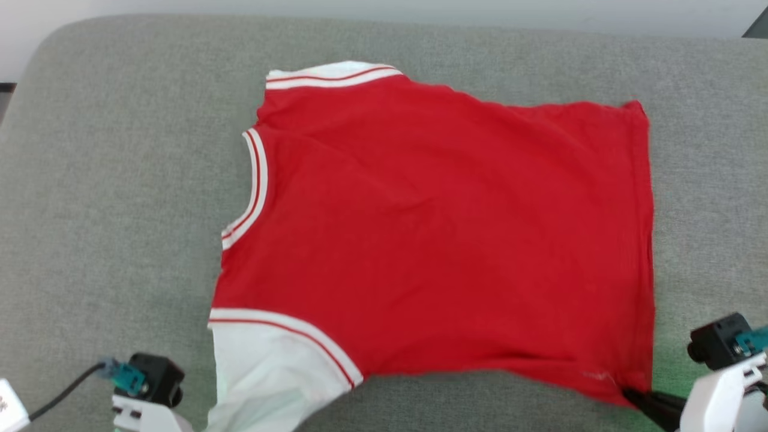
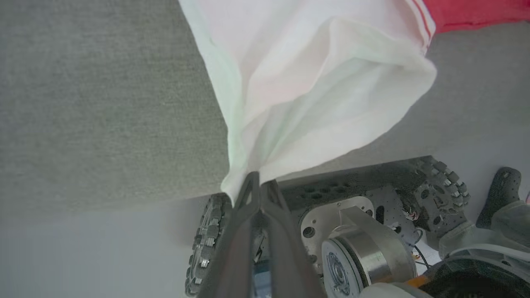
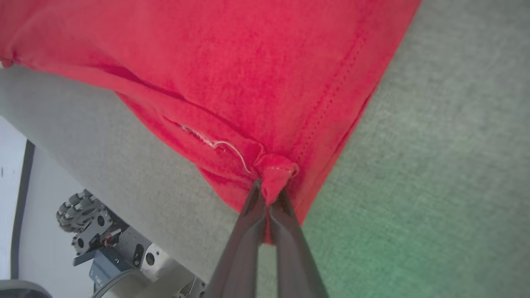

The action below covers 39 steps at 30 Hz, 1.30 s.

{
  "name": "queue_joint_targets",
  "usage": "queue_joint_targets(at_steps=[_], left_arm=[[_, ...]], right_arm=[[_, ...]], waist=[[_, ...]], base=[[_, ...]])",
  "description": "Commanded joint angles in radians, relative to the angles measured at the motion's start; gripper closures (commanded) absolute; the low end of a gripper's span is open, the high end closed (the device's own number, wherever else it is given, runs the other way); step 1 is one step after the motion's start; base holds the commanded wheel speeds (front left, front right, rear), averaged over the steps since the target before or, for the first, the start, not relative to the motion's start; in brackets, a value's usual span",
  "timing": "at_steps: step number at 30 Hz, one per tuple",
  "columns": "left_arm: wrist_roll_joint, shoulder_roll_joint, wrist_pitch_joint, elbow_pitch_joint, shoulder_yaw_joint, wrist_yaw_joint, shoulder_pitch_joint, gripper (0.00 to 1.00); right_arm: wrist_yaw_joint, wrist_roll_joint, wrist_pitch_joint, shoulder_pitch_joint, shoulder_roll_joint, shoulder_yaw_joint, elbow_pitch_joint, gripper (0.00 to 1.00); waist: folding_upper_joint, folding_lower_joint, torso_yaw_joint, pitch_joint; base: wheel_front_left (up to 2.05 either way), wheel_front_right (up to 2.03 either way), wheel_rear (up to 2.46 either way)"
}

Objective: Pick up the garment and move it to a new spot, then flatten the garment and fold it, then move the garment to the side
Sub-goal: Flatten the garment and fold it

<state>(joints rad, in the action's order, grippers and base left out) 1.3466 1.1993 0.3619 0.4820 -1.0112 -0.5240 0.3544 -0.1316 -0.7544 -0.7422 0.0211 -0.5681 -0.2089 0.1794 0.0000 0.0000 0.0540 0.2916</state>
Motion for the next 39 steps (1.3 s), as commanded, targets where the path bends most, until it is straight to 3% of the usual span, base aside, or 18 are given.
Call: queue_joint_targets(at_steps=[1, 7, 11, 15, 17, 21, 31, 39], left_arm=[[0.008, 0.007, 0.003, 0.012, -0.001, -0.011, -0.015, 1.0], [0.007, 0.045, 0.003, 0.07, 0.016, -0.037, -0.004, 1.0], [-0.039, 0.083, 0.008, 0.099, 0.056, -0.03, 0.062, 1.0], [-0.116, 0.103, 0.032, 0.09, 0.102, 0.012, 0.17, 1.0], [-0.163, 0.093, 0.055, 0.062, 0.12, 0.054, 0.235, 1.0], [-0.234, 0.026, 0.111, -0.051, 0.139, 0.155, 0.37, 1.0], [-0.37, -0.267, 0.169, -0.538, 0.074, 0.415, 0.635, 1.0], [-0.358, -0.409, 0.195, -0.829, 0.022, 0.516, 0.676, 1.0]], right_arm=[[0.002, -0.002, -0.019, 0.026, 0.005, 0.015, 0.016, 1.0], [0.002, 0.026, -0.067, 0.055, 0.053, 0.106, 0.106, 1.0], [0.002, 0.07, -0.059, 0.002, 0.073, 0.139, 0.141, 1.0], [0.002, 0.125, -0.022, -0.094, 0.098, 0.154, 0.125, 1.0], [0.002, 0.145, -0.001, -0.152, 0.109, 0.143, 0.1, 1.0], [0.002, 0.176, 0.035, -0.272, 0.123, 0.108, 0.013, 1.0], [0.002, 0.206, 0.14, -0.516, 0.156, -0.016, -0.298, 1.0], [0.002, 0.175, 0.168, -0.606, 0.181, -0.125, -0.483, 1.0]], waist=[[0.0, 0.0, 0.002, 0.006], [0.0, 0.0, -0.005, 0.024], [0.0, 0.0, -0.016, 0.032], [0.0, 0.0, -0.028, 0.04], [0.0, 0.0, -0.033, 0.045], [0.0, 0.0, -0.041, 0.056], [0.0, 0.0, -0.056, 0.086], [0.0, 0.0, -0.064, 0.099]], base=[[0.0, 0.0, 0.0], [0.0, 0.0, 0.0], [0.0, 0.0, 0.0], [0.0, 0.0, 0.0], [0.0, 0.0, 0.0], [0.0, 0.0, 0.0], [0.0, 0.0, 0.0], [0.0, 0.0, 0.0]])
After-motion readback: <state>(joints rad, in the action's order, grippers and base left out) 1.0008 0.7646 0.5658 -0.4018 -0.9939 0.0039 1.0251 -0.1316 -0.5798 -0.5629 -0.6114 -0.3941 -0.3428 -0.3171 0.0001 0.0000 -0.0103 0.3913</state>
